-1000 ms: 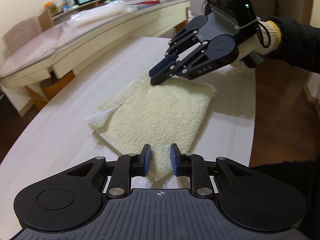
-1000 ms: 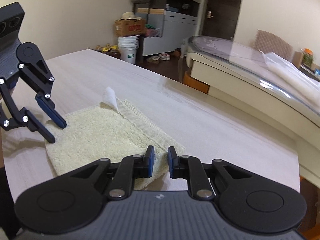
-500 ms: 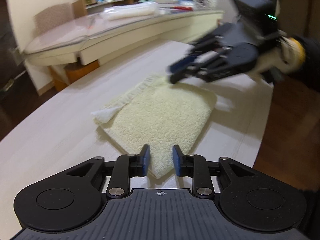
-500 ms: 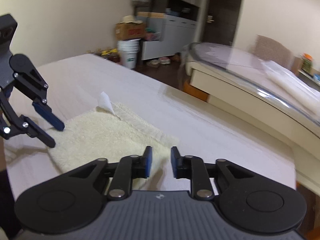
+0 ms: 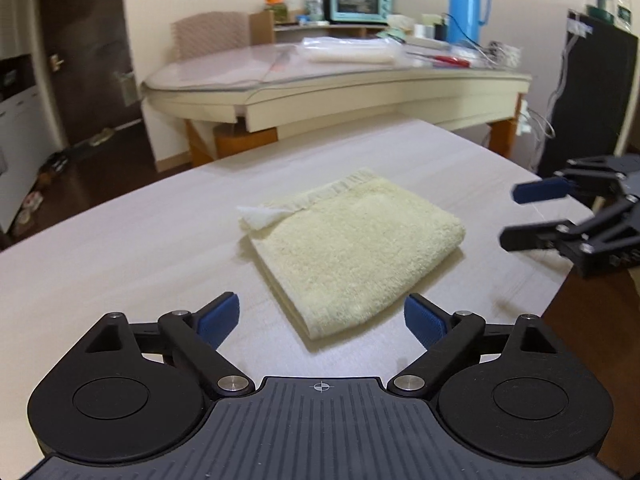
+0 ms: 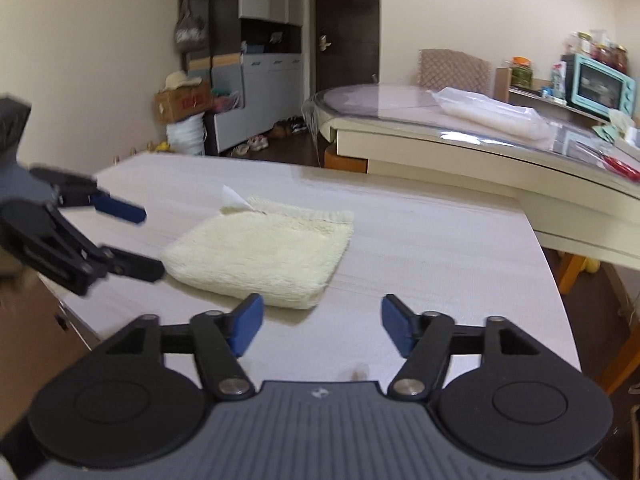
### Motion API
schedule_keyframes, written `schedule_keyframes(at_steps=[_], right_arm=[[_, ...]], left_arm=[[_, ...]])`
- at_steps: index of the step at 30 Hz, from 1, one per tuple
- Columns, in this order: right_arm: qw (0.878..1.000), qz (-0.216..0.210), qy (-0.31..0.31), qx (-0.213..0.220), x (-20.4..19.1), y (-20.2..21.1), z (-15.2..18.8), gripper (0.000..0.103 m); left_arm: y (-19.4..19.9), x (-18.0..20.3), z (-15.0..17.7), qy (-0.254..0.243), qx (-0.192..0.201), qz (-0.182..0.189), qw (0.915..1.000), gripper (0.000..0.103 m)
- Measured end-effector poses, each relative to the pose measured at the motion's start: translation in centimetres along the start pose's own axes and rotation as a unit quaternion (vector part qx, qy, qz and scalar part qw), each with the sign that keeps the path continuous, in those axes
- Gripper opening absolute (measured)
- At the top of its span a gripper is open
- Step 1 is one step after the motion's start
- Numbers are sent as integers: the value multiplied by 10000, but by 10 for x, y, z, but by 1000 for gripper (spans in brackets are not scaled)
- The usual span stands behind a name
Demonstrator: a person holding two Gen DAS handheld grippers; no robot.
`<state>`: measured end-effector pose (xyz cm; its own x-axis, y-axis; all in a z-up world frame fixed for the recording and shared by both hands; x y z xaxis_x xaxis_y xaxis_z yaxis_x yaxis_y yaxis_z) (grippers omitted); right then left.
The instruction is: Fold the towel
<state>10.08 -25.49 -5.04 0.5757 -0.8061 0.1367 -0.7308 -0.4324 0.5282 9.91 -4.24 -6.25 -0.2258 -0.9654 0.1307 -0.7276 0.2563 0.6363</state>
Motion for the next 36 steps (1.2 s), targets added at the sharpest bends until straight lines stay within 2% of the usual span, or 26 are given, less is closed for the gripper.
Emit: schedule_keyframes(at_steps=[2, 6, 9, 21, 36], right_arm=[[10000, 11, -47, -11, -8, 5, -1, 79], [9999, 36, -111, 34, -21, 14, -3, 85], [9999, 52, -125, 75, -29, 20, -6, 85], [9998, 119, -118, 80, -41, 31, -11, 86], [9996, 195, -217, 63, -37, 30, -6, 86]], left_arm=[[6, -1, 3, 143, 78, -45, 9999, 103], [20, -7, 7, 422, 259, -289, 9984, 103], [27, -10, 10, 486, 317, -507, 9970, 103], [42, -26, 12, 1235, 488, -734, 9884, 103], [38, -25, 10, 1283, 524, -800, 9871, 103]])
Point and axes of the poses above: each gripper's, at about its wrist camera, not at the fingertips, and y roughly against the way its jaws point, x to its right, z to its underside, the point moved 8 cm from there along -y, roughly the way its jaws point, and after that the axes turned 12 degrees about y, right-handed, at the moved point
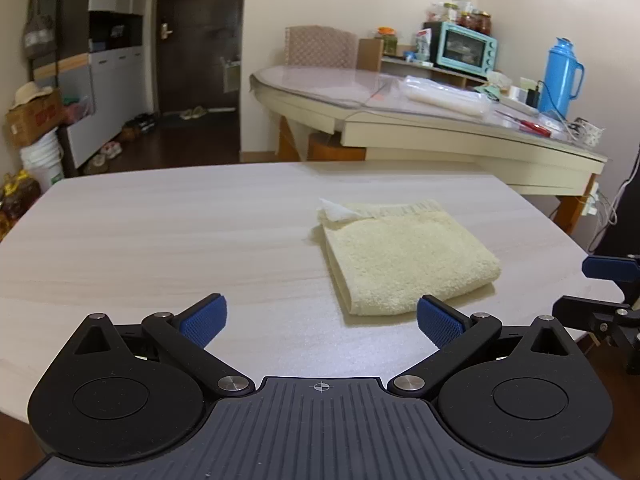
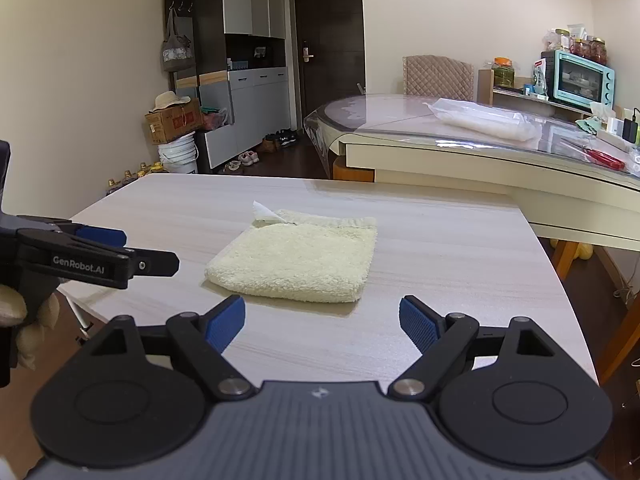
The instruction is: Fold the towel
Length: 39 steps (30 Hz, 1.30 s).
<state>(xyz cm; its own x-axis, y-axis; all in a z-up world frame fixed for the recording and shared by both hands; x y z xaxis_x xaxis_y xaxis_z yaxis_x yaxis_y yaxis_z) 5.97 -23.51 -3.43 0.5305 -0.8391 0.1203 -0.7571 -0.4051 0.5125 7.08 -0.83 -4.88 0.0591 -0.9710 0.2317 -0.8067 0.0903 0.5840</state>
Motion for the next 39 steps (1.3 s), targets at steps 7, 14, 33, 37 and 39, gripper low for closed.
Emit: schedule_keyframes(at_steps=[7, 14, 33, 37, 39], right_arm=[[10000, -6, -37, 4, 0, -1, 0, 86], [10000, -11, -43, 4, -1, -2, -1, 86], [9998, 32, -148, -131, 3, -13, 0, 86], [9996, 59, -194, -172, 4, -15, 1, 86], [9996, 75, -210, -175, 5, -16, 1, 86]], left_arm=[[-2, 1, 1, 0, -35, -190, 9998, 103], [-3, 3, 5, 7, -94, -158, 9998, 103], [-7, 10, 10, -74, -144, 24, 9999, 103], [-7, 11, 12, -95, -126, 45, 9999, 103], [-7, 11, 12, -105, -117, 56, 9999, 103]])
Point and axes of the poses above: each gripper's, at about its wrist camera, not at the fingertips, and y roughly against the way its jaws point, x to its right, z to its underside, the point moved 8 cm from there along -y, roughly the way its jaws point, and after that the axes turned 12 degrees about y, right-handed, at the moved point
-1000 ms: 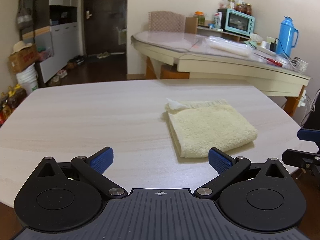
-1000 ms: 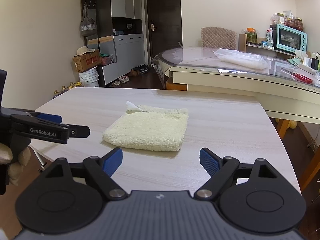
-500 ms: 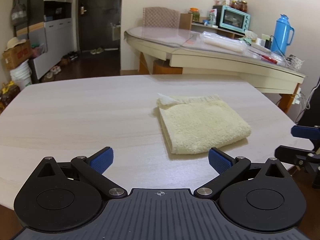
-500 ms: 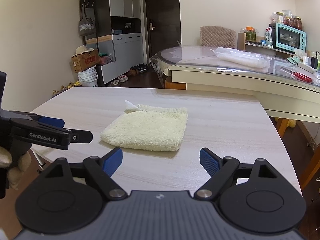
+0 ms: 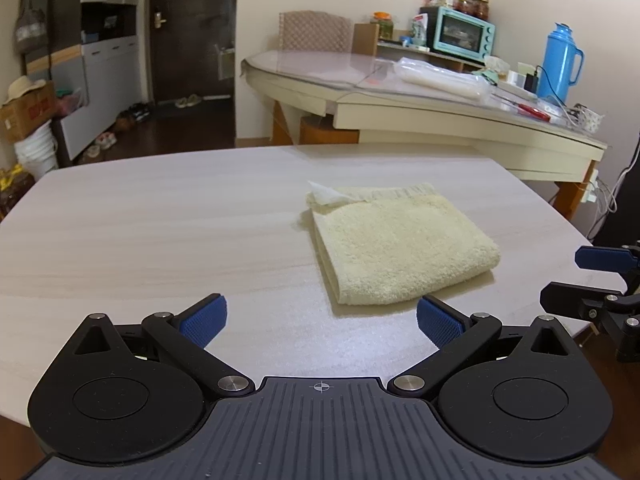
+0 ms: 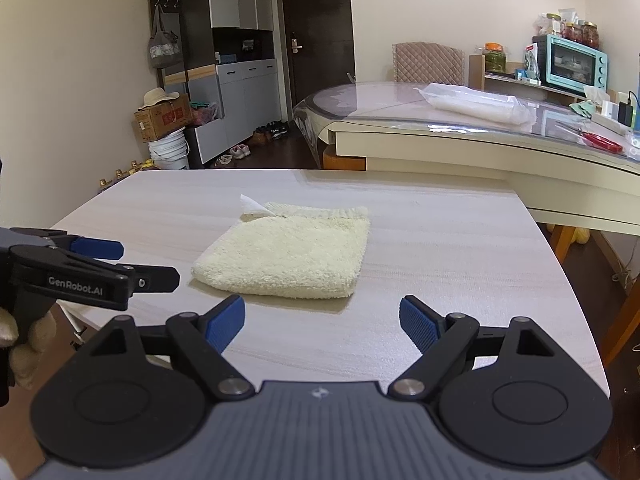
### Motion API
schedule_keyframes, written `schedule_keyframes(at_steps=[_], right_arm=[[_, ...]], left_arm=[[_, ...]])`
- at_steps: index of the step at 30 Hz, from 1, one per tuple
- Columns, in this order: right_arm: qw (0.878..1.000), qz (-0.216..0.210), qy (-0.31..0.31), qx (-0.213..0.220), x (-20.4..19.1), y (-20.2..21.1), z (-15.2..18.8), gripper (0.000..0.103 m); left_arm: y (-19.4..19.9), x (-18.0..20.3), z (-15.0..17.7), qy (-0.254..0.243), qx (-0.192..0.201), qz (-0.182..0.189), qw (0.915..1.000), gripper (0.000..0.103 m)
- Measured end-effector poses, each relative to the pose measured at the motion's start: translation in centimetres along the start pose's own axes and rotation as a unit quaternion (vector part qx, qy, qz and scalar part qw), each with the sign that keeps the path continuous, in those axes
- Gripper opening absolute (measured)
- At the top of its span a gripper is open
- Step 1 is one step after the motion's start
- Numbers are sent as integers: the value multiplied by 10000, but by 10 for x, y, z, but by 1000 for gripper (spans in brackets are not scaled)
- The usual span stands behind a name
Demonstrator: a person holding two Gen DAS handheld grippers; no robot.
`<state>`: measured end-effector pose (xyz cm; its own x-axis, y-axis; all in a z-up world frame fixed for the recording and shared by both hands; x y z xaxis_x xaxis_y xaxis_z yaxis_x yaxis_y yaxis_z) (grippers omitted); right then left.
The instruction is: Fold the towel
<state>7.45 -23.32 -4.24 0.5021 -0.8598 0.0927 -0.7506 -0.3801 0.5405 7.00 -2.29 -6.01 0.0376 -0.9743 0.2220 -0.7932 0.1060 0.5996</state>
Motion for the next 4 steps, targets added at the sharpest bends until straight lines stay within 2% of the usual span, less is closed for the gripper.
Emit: schedule_keyframes(at_steps=[4], right_arm=[[10000, -4, -9, 9, 1, -1, 0, 86]], left_arm=[[0, 1, 1, -21, 18, 21, 10000, 103]])
Point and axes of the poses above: each gripper's, at about its wrist camera, not at the fingertips, and y roughly against the way its jaws point, x to its right, z to its underside, the point moved 8 cm from there along -y, roughly the way its jaws point, and after that the axes turned 12 degrees about y, right-handed, at the moved point
